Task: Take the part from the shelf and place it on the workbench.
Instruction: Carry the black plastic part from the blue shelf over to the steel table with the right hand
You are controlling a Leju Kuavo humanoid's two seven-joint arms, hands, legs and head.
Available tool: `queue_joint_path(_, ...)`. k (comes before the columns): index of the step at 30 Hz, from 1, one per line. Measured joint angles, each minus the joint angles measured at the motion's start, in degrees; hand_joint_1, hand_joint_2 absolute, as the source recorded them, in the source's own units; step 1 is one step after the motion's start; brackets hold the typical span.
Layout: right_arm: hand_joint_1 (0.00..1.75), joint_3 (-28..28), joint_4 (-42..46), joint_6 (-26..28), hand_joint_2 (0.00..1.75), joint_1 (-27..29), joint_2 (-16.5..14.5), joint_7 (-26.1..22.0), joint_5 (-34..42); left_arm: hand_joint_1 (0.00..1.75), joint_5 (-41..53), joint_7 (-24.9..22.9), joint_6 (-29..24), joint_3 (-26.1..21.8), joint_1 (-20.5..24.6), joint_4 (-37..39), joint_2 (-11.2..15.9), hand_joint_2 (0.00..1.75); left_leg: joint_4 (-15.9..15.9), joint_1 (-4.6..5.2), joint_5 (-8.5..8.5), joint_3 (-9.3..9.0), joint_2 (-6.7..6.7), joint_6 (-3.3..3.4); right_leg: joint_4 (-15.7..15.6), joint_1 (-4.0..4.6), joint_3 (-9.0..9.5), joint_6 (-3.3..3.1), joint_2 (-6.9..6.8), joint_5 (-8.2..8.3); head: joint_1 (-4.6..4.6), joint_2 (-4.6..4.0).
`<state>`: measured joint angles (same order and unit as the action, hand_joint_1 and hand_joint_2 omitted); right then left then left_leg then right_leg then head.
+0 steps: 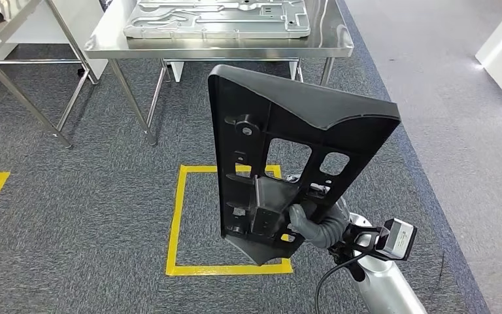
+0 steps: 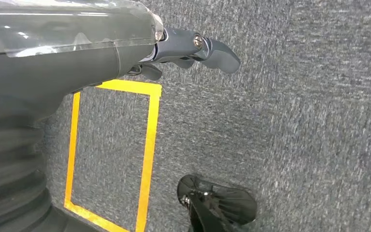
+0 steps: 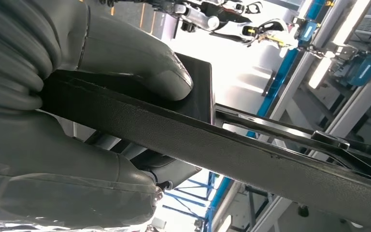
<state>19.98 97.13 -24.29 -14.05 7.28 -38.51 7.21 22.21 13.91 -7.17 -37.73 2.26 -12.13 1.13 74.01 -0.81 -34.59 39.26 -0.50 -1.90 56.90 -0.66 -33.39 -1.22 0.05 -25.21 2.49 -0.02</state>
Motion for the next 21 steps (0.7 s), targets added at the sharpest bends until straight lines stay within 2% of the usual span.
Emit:
queue_joint_path(1,1.75,0.0,-0.1,0.0,1.75,0.0,0.0,0.0,0.1,0.00,0.2,0.0,0.1,-0.1,-0.1,0.0,0.0,1.75,-0.5,-0.08,1.14,-0.06,0.00,-0.08,0.1,-0.02,0.11,0.06,0.23,-0.13,0.00,0.00)
queue_joint_path(2,1.75,0.0,-0.1,0.1,1.75,0.0,0.0,0.0,0.2,0.00,0.3,0.0,0.1,-0.2,-0.1,0.0,0.1,1.75,-3.3,-0.19,3.18,-1.24,0.01,-0.10,0.2,-0.05,0.28,0.21,0.45,-0.28,0.00,0.00)
queue_joint_path(3,1.75,0.0,-0.1,0.1,1.75,0.0,0.0,0.0,0.3,0.00,0.5,0.0,0.1,-0.3,-0.1,0.0,0.1,1.75,-7.5,-0.33,5.42,-3.09,0.07,-0.07,0.3,-0.07,0.44,0.42,0.64,-0.47,0.00,0.00)
queue_joint_path(4,1.75,0.0,-0.1,0.2,1.75,-0.1,0.0,-0.1,0.3,0.00,0.6,0.1,0.1,-0.5,-0.1,0.0,0.2,1.75,-11.5,-0.34,6.92,-4.88,0.21,0.06,0.6,0.02,0.51,0.69,0.82,-0.70,0.00,0.00)
queue_joint_path(5,1.75,0.0,-0.1,0.2,1.75,-0.1,0.0,-0.1,0.4,0.00,0.7,0.1,0.1,-0.6,0.0,0.0,0.2,1.75,-14.2,-0.33,7.73,-6.14,0.34,0.38,0.8,0.12,0.47,0.99,0.96,-0.84,0.00,0.00)
queue_joint_path(6,1.75,0.0,-0.1,0.2,1.75,-0.2,0.0,-0.1,0.4,0.00,0.7,0.1,0.1,-0.7,0.0,0.0,0.3,1.75,-15.6,-0.26,7.84,-6.74,0.46,0.77,0.9,0.23,0.37,1.30,1.06,-0.93,0.00,0.00)
queue_joint_path(9,1.75,0.0,-0.2,0.2,1.75,-0.2,0.0,-0.1,0.4,0.00,0.9,0.1,0.1,-0.8,0.1,0.0,0.3,1.75,-16.0,-0.09,7.73,-6.98,0.47,2.15,1.1,0.12,0.31,2.33,1.07,-1.12,0.00,0.00)
queue_joint_path(10,1.75,0.0,-0.2,0.2,1.75,-0.2,0.0,-0.1,0.4,0.00,0.9,0.2,0.1,-0.8,0.1,0.0,0.3,1.75,-16.2,-0.12,7.78,-7.15,0.42,2.56,2.0,0.01,-0.05,2.65,0.90,-1.70,0.00,0.00)
queue_joint_path(12,1.75,0.0,-0.2,0.2,1.75,-0.3,0.0,-0.1,0.4,0.00,1.0,0.2,0.1,-0.8,0.1,0.0,0.3,1.75,-16.5,-0.22,7.76,-7.44,0.29,3.18,7.4,-0.12,-2.71,3.11,0.53,-4.37,0.00,0.00)
queue_joint_path(14,1.75,0.0,-0.2,0.2,1.75,-0.3,0.0,-0.1,0.4,0.00,1.0,0.2,0.1,-0.8,0.1,0.0,0.3,1.75,-16.4,-0.16,7.50,-7.59,0.19,3.45,15.3,-0.14,-7.21,3.38,0.39,-7.29,0.00,0.00)
queue_joint_path(15,1.75,0.0,-0.2,0.2,1.75,-0.2,0.0,-0.1,0.4,0.00,1.0,0.2,0.1,-0.8,0.0,0.0,0.3,1.75,-16.4,-0.13,7.33,-7.73,0.18,3.48,17.6,-0.14,-8.76,3.40,0.35,-7.48,0.00,0.00)
queue_joint_path(16,1.75,0.0,-0.2,0.2,1.75,-0.2,0.0,-0.1,0.4,0.00,1.0,0.2,0.1,-0.8,0.0,0.0,0.3,1.75,-16.4,-0.11,7.09,-7.98,0.19,3.45,17.7,-0.13,-9.26,3.34,0.32,-6.52,0.00,0.00)
queue_joint_path(17,1.75,0.0,-0.2,0.2,1.75,-0.2,0.1,-0.1,0.4,0.00,1.0,0.2,0.1,-0.9,0.0,0.0,0.3,1.75,-16.4,-0.10,6.81,-8.36,0.21,3.34,15.4,-0.10,-8.50,3.16,0.28,-4.48,0.00,0.00)
queue_joint_path(18,1.75,0.0,-0.2,0.3,1.75,-0.2,0.1,-0.1,0.4,0.00,1.0,0.2,0.1,-0.9,0.0,0.0,0.3,1.75,-16.4,-0.09,6.46,-8.85,0.22,3.20,11.4,-0.04,-6.78,2.84,0.19,-1.88,0.00,0.00)
queue_joint_path(19,1.75,0.0,-0.2,0.3,1.75,-0.2,0.1,-0.1,0.5,0.00,1.0,0.2,0.1,-0.9,0.0,0.0,0.3,1.75,-16.5,-0.02,6.07,-9.29,0.22,2.97,7.4,0.15,-4.86,2.47,0.01,-0.10,0.00,0.00)
queue_joint_path(20,1.75,0.0,-0.3,0.4,1.75,-0.2,0.1,-0.2,0.5,0.00,1.0,0.3,0.1,-0.9,0.0,0.0,0.3,1.75,-16.5,0.04,5.71,-9.61,0.20,2.67,4.1,0.38,-3.29,2.11,-0.14,0.96,0.01,0.00)
queue_joint_path(21,1.75,0.0,-0.3,0.4,1.75,-0.2,0.1,-0.2,0.5,0.00,1.0,0.3,0.1,-0.9,0.1,0.0,0.2,1.75,-16.5,0.09,5.39,-9.81,0.14,2.35,2.2,0.61,-2.37,1.76,-0.27,1.16,0.00,0.00)
